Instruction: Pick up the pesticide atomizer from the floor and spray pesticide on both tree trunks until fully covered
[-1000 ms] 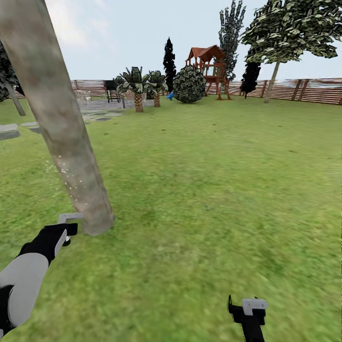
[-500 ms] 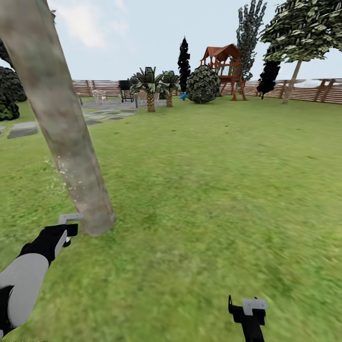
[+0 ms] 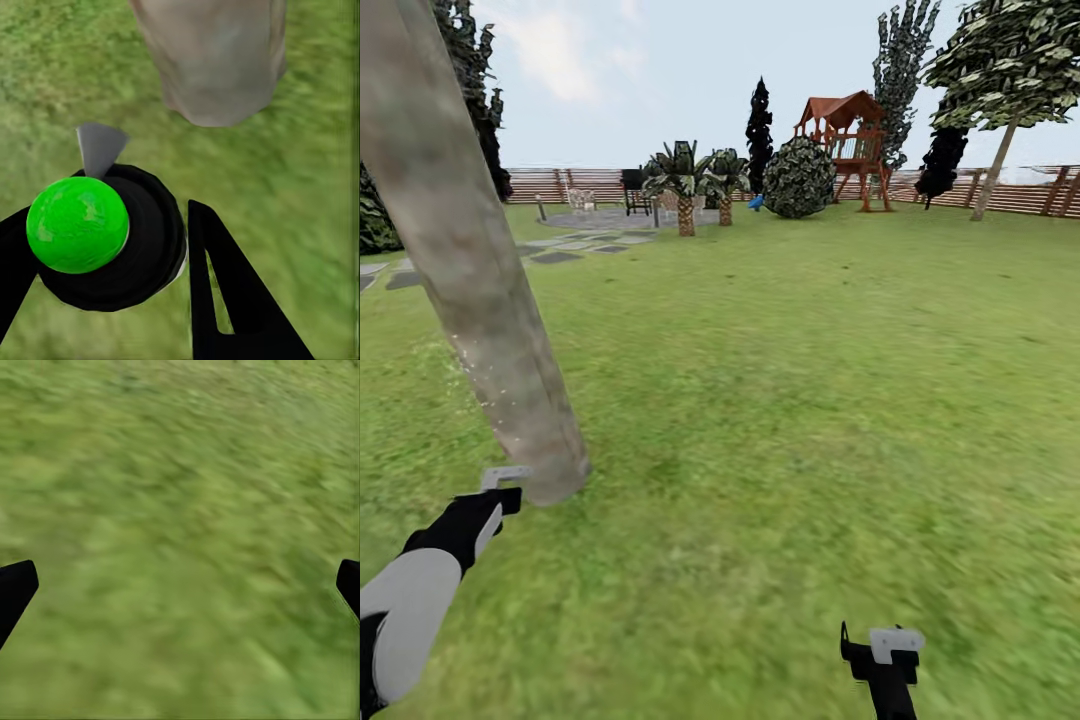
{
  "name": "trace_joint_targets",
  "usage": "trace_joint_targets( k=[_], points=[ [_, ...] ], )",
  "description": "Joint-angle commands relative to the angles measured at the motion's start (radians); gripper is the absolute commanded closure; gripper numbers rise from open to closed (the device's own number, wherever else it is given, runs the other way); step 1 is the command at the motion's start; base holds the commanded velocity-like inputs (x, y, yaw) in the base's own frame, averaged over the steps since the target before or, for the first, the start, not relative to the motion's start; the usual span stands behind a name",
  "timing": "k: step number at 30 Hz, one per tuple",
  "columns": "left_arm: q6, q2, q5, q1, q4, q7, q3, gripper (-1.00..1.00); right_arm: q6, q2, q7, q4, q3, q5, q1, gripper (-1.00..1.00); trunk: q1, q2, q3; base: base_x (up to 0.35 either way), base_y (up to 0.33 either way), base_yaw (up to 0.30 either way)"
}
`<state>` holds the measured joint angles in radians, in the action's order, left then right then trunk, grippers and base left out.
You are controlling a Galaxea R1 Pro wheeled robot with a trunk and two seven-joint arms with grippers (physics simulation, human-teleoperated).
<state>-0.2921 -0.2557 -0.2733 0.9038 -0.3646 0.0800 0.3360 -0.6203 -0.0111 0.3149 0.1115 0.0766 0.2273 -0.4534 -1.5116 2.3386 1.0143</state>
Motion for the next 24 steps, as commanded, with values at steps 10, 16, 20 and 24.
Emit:
trace_joint_targets(
  k=[10,16,20,24],
  points=[
    [0.036,0.0,0.031,-0.023,0.02,0.054,0.006,1.0,-0.002,0.0,0.003,-0.001,0.007,0.01,-0.001,-1.0,0.0,0.0,0.001,0.264,-0.175,0.132],
    [0.036,0.002,0.035,-0.031,0.019,0.067,0.006,1.0,-0.002,0.0,0.003,-0.001,0.006,0.01,-0.001,-1.0,0.0,0.0,0.001,0.273,-0.17,0.259],
    [0.039,0.004,0.086,-0.033,0.022,0.084,0.006,1.0,-0.003,0.0,0.003,-0.001,0.006,0.01,-0.001,-1.0,0.0,0.0,0.001,0.273,-0.17,0.148],
    [0.04,0.003,0.12,-0.065,0.021,0.084,0.006,1.0,-0.003,0.0,0.002,-0.001,0.006,0.012,-0.001,-1.0,0.0,0.0,0.001,0.256,-0.179,0.008]
  ],
)
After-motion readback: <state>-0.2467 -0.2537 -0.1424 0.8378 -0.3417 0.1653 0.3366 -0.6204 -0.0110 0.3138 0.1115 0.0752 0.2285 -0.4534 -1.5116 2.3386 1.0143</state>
